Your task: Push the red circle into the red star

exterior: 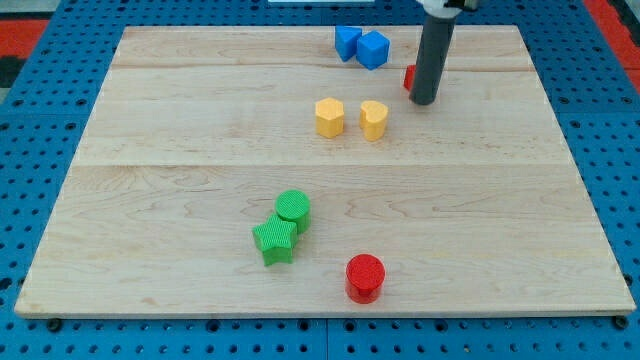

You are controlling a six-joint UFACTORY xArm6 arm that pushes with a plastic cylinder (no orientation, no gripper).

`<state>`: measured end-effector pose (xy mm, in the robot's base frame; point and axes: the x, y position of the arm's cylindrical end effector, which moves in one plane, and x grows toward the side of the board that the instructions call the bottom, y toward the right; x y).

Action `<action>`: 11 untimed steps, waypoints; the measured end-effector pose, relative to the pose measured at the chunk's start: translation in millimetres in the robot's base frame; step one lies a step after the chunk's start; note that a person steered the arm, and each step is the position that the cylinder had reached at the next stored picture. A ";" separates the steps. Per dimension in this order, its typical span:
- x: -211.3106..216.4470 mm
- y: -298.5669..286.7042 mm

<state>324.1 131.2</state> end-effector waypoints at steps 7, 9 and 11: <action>270.0 94.6; 294.7 75.1; 294.7 15.0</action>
<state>618.8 146.2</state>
